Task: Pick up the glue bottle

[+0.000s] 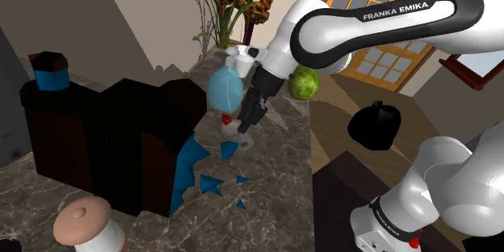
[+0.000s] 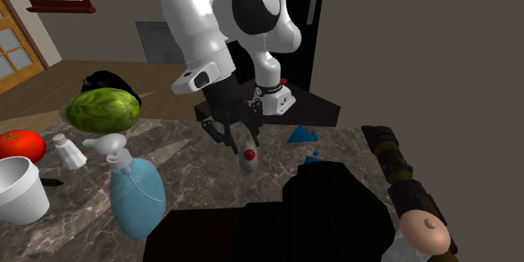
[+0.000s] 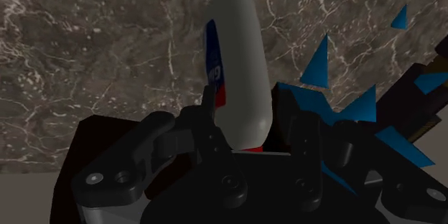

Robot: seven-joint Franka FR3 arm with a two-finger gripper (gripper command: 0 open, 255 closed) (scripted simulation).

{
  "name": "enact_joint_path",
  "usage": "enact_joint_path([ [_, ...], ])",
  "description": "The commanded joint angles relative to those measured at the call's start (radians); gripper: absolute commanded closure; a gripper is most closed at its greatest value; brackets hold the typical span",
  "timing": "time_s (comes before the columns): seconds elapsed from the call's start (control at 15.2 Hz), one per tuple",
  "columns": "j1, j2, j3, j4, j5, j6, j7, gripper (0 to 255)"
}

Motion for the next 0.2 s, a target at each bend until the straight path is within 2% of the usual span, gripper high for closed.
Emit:
enact_joint_path([
  [0.0, -0.002, -0.013, -0.001, 0.013, -0.01, -0.024, 0.014, 255],
  [0.13, -0.002, -0.014, -0.001, 0.014, -0.011, -0.026, 0.015, 255],
])
